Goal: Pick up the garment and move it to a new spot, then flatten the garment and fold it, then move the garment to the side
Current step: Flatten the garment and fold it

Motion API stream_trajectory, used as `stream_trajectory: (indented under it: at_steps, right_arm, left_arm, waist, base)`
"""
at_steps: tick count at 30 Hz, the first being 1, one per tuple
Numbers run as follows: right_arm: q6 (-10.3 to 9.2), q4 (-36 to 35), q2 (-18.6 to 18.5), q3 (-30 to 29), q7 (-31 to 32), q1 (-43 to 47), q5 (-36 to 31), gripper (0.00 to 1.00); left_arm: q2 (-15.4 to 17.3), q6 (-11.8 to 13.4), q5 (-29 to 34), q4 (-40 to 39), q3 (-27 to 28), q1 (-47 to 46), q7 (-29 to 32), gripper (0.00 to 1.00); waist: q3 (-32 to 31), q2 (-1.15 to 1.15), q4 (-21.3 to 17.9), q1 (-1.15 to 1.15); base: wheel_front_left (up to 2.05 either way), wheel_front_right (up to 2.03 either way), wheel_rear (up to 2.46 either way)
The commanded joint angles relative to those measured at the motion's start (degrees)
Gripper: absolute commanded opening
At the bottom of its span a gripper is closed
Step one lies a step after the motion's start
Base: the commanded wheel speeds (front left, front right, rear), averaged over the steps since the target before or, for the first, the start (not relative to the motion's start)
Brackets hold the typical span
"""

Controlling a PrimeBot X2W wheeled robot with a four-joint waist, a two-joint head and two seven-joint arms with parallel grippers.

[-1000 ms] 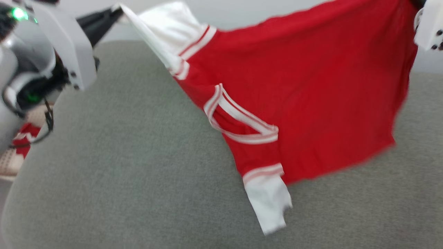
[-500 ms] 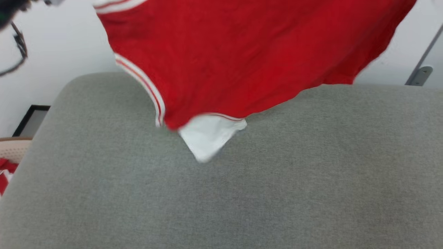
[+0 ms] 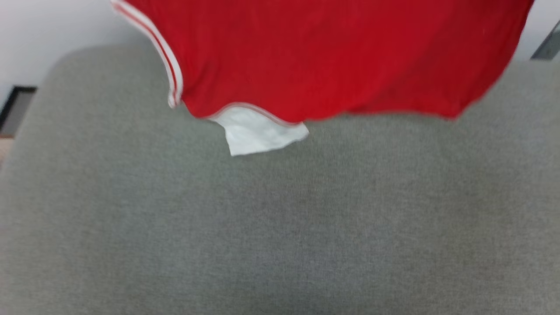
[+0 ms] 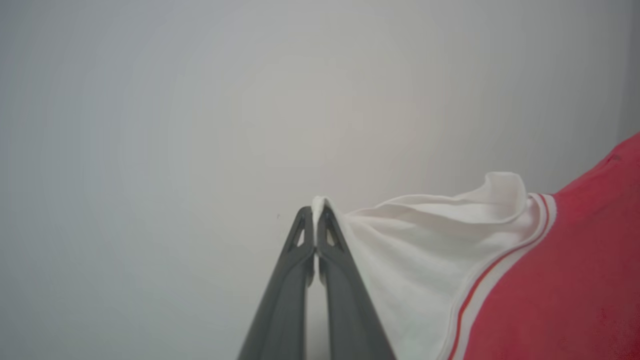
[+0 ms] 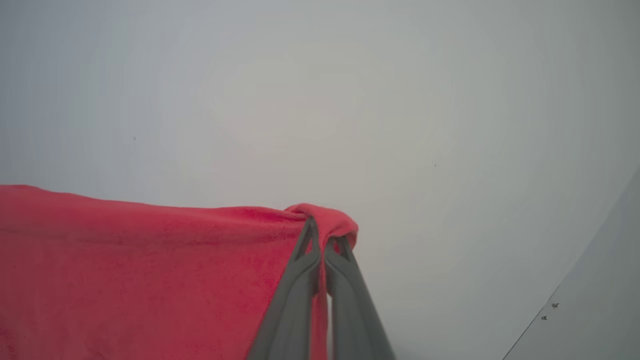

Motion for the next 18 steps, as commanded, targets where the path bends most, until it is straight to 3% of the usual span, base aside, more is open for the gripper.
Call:
stream_trajectory:
  at_steps: [1, 12, 18]
  right_arm:
    - [-0.09, 0.34, 0.35, -0.93, -1.01, -1.53, -1.43, 0.0]
    - [-0.09, 5.43, 6.03, -10.42, -22.4, -11.74, -24.21, 0.0]
    - [-0.09, 8.08, 7.9, -16.64, -27.72, -13.49, -35.7, 0.0]
  left_arm:
    - [-0.51, -0.06, 1.58, 0.42, -0.38, -1.81, -1.18, 0.0]
    - [-7.59, 0.52, 9.51, 11.52, 0.65, -19.88, -17.95, 0.0]
    - [-10.26, 0.05, 11.16, 13.31, 1.06, -24.24, -25.09, 0.0]
  waist:
    - [7.67, 0.0, -0.92, 0.0]
    - [24.55, 0.0, -2.66, 0.0]
    - [30.69, 0.0, -1.81, 0.0]
  base:
    - [0.0, 0.0, 0.0]
    - [0.0, 0.0, 0.0]
    - [0.0, 0.0, 0.0]
